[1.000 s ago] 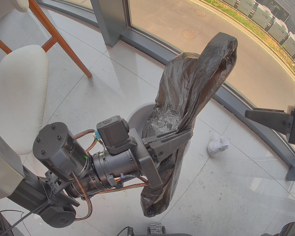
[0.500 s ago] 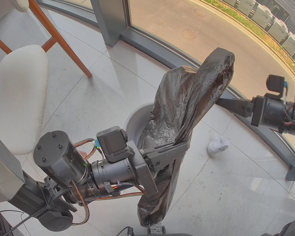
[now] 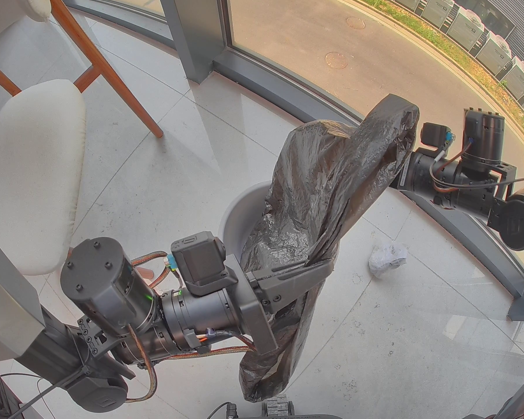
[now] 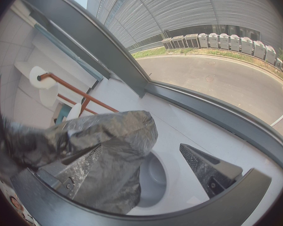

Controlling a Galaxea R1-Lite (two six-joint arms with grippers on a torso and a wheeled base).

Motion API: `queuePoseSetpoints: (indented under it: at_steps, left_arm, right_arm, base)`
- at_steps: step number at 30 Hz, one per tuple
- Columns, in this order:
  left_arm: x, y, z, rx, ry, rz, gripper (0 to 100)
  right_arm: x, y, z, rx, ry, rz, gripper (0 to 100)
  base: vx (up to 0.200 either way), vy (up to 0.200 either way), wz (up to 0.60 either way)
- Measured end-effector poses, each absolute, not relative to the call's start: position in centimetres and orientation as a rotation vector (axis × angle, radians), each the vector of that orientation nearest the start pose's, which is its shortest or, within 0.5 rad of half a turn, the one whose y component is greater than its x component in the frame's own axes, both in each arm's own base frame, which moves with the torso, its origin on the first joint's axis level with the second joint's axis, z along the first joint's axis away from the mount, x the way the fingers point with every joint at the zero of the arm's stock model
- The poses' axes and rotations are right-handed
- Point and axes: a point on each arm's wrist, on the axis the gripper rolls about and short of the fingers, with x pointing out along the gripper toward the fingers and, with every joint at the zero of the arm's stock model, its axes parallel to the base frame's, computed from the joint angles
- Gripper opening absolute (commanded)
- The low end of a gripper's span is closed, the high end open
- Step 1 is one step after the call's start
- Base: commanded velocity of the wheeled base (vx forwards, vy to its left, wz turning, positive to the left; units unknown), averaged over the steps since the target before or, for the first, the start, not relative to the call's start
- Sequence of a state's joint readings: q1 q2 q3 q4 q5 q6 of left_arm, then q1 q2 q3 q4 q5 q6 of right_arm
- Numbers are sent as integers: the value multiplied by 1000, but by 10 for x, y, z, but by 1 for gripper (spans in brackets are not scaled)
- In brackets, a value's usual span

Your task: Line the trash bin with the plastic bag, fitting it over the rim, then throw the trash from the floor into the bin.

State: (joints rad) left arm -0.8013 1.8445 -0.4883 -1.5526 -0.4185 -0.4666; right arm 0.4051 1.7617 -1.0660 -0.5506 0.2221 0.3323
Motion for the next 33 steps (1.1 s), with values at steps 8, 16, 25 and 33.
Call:
queuePoseSetpoints:
  at_steps: [8,16,25,33]
  left_arm:
    - [195,-216,153,-443,85,-1247,0]
    - [195,-216,154,-443,84,-1249,0]
    - [194,-217,155,-446,83,-1260,0]
    - [195,-217,156,-451,81,-1263,0]
  right_arm:
    - [321,170,227,510,243,669,0]
    - [348,192,206,605,204,698,0]
    - [367,203,194,748,208,718,0]
    - [361,204,176,784,294,705,0]
  base:
    - [0,0,0]
    - [0,0,0]
    - [0,0,0]
    - [0,0,0]
